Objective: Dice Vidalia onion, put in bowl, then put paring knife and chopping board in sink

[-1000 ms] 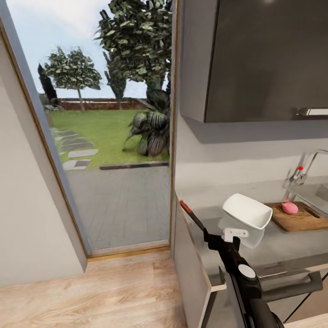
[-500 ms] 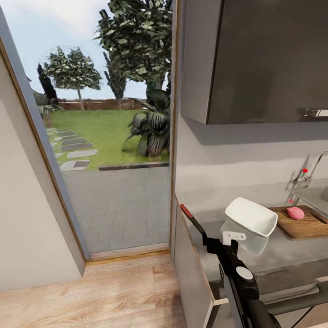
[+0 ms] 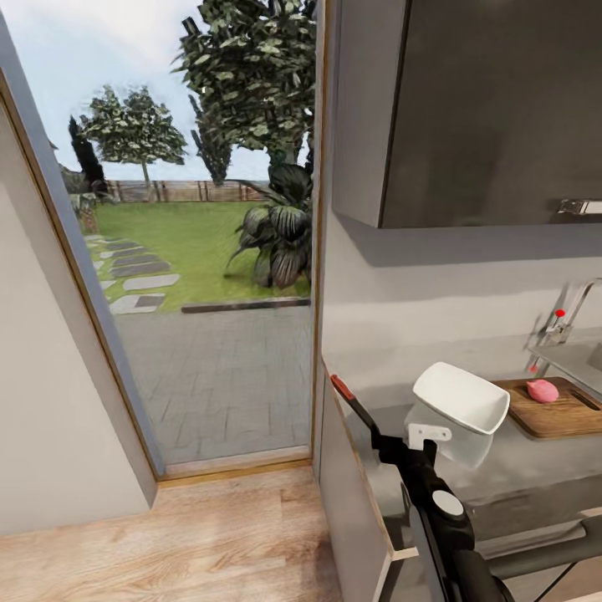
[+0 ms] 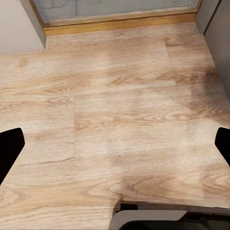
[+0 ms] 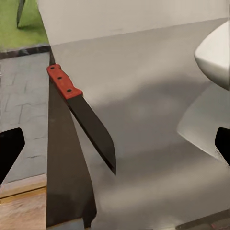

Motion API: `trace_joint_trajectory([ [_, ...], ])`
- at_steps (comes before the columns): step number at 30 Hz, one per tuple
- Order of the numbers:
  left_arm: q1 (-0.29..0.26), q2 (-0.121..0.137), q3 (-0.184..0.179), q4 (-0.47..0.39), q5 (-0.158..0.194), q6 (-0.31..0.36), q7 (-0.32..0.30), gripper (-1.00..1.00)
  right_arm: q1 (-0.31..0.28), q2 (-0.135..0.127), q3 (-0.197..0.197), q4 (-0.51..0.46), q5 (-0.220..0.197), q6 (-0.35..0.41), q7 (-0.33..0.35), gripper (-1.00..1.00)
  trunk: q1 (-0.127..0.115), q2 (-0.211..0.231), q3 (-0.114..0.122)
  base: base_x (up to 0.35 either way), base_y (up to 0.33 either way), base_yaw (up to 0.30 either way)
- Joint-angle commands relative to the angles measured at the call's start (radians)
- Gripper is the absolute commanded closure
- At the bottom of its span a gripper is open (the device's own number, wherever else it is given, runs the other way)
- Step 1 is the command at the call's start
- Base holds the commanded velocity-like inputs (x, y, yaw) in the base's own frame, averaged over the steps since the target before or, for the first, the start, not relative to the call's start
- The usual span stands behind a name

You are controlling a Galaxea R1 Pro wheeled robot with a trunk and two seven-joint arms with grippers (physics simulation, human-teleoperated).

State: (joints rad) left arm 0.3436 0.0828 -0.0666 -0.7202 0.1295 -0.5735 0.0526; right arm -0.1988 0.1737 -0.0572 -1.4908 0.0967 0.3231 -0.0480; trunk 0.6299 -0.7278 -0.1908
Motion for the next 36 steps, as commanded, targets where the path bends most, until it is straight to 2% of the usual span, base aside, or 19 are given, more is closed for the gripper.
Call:
trace_joint_trajectory([
  [1, 0.0, 0.002, -0.007, -0.002, 0.009, -0.002, 0.005, -1.0, -0.001, 0.001, 0.0, 0.0, 0.01, 0.005, 0.0, -1.0, 0.0, -0.001, -0.001, 0.0, 0.0, 0.0],
  [7, 0.0, 0.002, -0.007, -0.002, 0.009, -0.002, 0.005, -1.0, -0.001, 0.001, -0.001, 0.047, 0.011, 0.0, 0.0, -1.0, 0.0, -0.001, -0.001, 0.0, 0.0, 0.0],
  [36, 0.0, 0.002, -0.007, 0.008, 0.009, -0.002, 0.005, -1.0, -0.001, 0.0, -0.001, 0.074, 0.012, 0.002, -0.004, -1.0, 0.0, -0.001, -0.001, 0.0, 0.0, 0.0],
])
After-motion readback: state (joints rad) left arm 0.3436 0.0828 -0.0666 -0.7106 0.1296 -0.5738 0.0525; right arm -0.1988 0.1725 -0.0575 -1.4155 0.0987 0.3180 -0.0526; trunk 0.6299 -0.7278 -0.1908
